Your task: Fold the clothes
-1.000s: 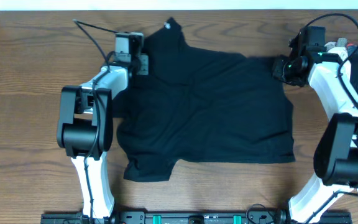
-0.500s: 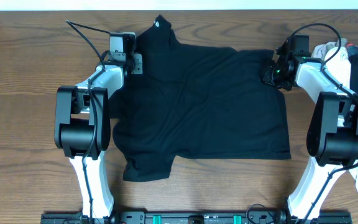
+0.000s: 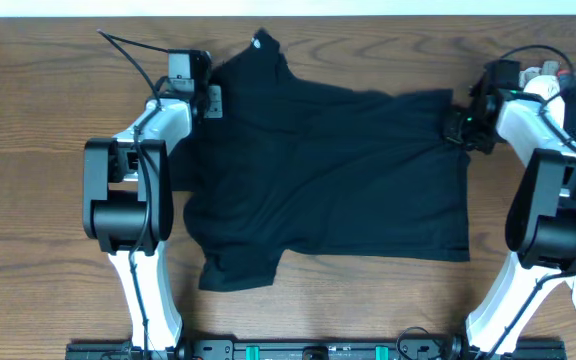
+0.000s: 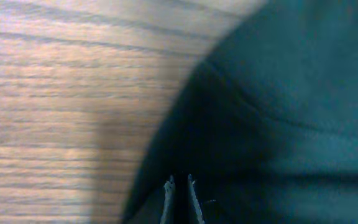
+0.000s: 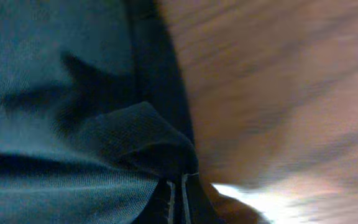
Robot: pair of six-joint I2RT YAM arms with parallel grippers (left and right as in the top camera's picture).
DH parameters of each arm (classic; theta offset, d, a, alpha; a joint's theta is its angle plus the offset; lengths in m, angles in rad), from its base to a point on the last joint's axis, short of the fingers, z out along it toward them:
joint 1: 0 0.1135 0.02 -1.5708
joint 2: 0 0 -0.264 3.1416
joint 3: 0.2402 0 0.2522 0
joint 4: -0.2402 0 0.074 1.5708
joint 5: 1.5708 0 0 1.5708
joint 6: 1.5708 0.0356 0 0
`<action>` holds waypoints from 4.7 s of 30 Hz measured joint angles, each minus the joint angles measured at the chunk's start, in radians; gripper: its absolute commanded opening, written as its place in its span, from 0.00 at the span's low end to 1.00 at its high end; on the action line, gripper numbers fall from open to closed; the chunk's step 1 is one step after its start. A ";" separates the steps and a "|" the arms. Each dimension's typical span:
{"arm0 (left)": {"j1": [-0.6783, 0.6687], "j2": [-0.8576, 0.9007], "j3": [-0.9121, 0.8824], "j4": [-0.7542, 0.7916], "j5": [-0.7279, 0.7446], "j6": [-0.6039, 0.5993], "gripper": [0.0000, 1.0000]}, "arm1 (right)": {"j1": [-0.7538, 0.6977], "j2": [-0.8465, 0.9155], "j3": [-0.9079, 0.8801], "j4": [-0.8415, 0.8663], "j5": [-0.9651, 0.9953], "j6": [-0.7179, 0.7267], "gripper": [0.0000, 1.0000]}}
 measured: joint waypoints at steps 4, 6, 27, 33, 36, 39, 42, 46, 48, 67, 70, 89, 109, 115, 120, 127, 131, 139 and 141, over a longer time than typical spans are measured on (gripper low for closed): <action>0.013 0.006 0.036 -0.053 -0.004 0.002 0.17 | -0.027 -0.001 0.000 -0.001 -0.004 -0.022 0.38; 0.017 0.011 0.066 -0.093 -0.008 0.005 0.23 | -0.036 -0.003 0.000 0.003 -0.012 -0.054 0.45; -0.102 -0.105 0.113 -0.596 0.289 0.062 0.19 | 0.075 -0.150 0.040 -0.297 -0.243 -0.139 0.23; -0.106 -0.107 -0.016 -0.568 0.279 0.065 0.20 | 0.163 -0.108 0.012 -0.344 -0.153 -0.128 0.19; -0.103 -0.111 -0.021 -0.565 0.251 0.065 0.20 | 0.166 -0.067 -0.016 -0.338 -0.093 -0.107 0.19; -0.100 -0.117 -0.027 -0.574 0.199 0.064 0.20 | 0.157 -0.025 -0.018 -0.330 -0.035 -0.092 0.18; -0.083 -0.119 -0.027 -0.597 0.155 0.061 0.20 | 0.145 -0.025 -0.017 -0.316 0.003 -0.085 0.15; -0.020 -0.120 -0.032 -0.615 0.114 0.054 0.20 | 0.116 -0.025 -0.015 -0.309 0.023 -0.078 0.15; 0.013 -0.120 -0.024 -0.632 0.111 0.053 0.20 | 0.090 -0.025 -0.013 -0.311 0.024 -0.076 0.16; 0.069 -0.568 0.178 -1.067 0.074 0.032 0.20 | -0.041 -0.372 -0.001 -0.478 -0.179 -0.191 0.38; 0.069 -0.661 0.180 -1.147 0.074 0.010 0.20 | -0.041 -0.475 0.001 -0.526 -0.193 -0.201 0.41; 0.069 -0.901 -0.519 -1.040 0.309 -0.234 0.30 | 0.051 -0.726 -0.154 -0.678 -0.192 -0.167 0.57; 0.069 -0.884 -0.962 -0.592 0.421 -0.396 0.53 | 0.053 -0.717 -0.461 -0.499 -0.169 -0.100 0.58; 0.069 -0.860 -0.964 -0.559 0.421 -0.417 0.10 | 0.053 -0.717 -0.463 -0.486 -0.169 -0.100 0.57; 0.069 -0.849 -0.967 -0.592 0.426 -0.414 0.06 | 0.053 -0.717 -0.463 -0.483 -0.167 -0.100 0.59; 0.069 -0.875 -0.872 -0.847 0.443 -0.382 0.06 | 0.053 -0.717 -0.463 -0.488 -0.126 -0.072 0.66; 0.069 -0.975 -0.765 -0.904 0.443 -0.362 0.06 | 0.053 -0.717 -0.469 -0.478 -0.077 -0.018 0.75; 0.069 -1.127 -0.705 -0.948 0.422 -0.358 0.06 | 0.034 -0.716 -0.603 -0.390 -0.032 0.079 0.76; 0.069 -1.146 -0.703 -0.949 0.415 -0.358 0.06 | 0.019 -0.715 -0.650 -0.360 -0.028 0.101 0.74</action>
